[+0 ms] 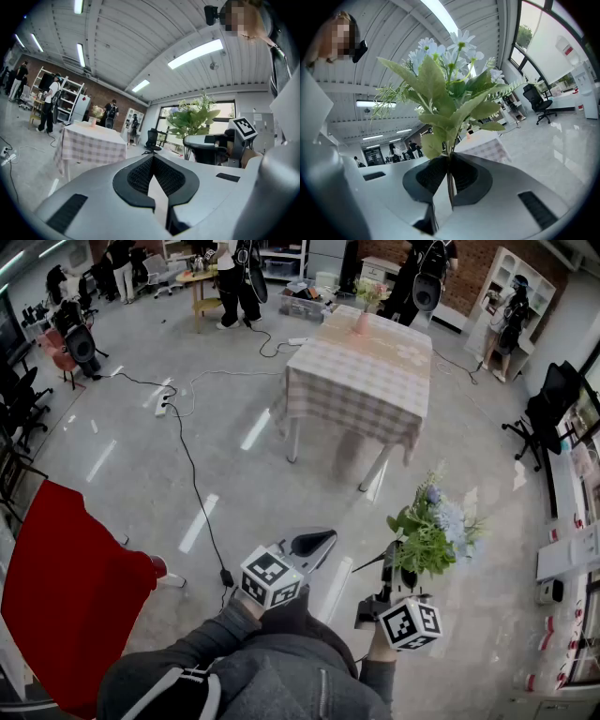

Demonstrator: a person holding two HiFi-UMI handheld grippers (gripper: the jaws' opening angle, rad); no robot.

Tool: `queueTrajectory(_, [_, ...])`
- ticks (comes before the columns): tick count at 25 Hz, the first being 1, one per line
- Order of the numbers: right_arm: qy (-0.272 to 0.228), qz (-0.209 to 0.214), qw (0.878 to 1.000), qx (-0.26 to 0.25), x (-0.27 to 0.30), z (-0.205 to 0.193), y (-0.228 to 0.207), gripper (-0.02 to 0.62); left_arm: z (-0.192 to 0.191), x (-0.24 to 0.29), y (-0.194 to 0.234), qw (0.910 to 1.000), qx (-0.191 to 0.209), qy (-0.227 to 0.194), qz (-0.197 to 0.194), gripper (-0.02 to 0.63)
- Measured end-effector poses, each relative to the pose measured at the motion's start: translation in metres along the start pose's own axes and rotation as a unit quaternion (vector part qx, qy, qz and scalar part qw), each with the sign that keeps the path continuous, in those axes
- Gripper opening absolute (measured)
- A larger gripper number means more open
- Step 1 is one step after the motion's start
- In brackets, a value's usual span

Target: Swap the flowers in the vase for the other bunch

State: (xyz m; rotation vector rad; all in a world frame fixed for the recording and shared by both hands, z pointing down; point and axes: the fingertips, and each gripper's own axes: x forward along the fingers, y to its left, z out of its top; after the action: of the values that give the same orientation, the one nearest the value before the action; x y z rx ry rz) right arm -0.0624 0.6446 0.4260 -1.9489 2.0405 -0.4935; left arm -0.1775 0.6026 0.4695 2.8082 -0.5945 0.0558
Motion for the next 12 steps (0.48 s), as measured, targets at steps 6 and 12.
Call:
queueTrajectory(6, [-0.001, -0.007, 1.0, 0.001, -0.01, -0.003, -0.002, 0.031, -0.007, 0.002, -0.012, 0.9999, -0.002, 0.011, -0.013, 0.009])
queueTrajectory(12, [-0.005, -0.014, 1.0, 0.01, -0.011, -0.001, -0.006, 0.031, -0.011, 0.002, -0.013, 0.9996, -0.009, 0.022, -0.015, 0.009])
